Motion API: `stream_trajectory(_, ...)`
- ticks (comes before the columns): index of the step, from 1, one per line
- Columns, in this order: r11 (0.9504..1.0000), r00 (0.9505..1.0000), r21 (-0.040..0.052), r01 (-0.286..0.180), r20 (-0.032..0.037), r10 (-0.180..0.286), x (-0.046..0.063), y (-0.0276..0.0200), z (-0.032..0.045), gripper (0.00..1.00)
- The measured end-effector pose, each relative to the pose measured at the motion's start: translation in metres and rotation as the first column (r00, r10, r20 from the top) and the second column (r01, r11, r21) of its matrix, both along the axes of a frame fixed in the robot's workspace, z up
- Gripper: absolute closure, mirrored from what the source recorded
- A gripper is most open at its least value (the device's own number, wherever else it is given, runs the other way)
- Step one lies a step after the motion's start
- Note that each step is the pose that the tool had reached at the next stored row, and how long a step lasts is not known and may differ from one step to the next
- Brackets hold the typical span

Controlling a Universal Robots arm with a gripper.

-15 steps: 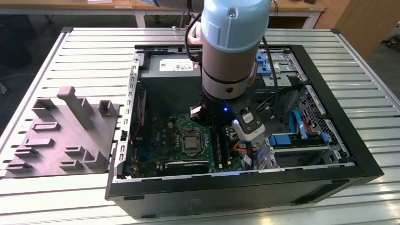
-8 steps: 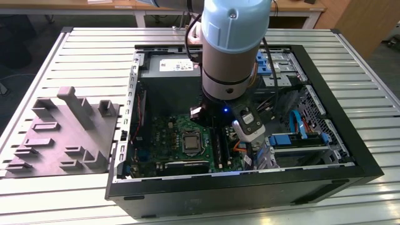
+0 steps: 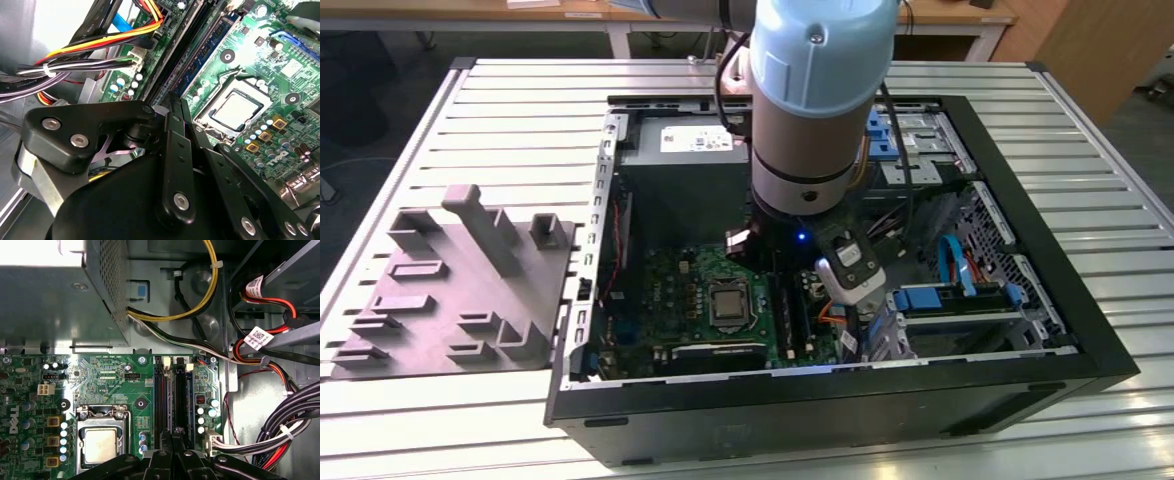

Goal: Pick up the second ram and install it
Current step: 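Insert the second ram into the second slot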

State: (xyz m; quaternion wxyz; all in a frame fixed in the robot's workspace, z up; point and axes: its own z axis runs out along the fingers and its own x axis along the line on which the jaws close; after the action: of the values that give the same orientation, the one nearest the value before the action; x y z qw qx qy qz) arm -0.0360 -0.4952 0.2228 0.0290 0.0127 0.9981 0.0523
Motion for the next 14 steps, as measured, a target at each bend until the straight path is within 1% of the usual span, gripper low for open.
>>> stream_trajectory(14, 1.0, 1.0, -0.0005, -0.005, 0.0001, 0.005, -0.0013, 0.0, -0.0015, 0.88)
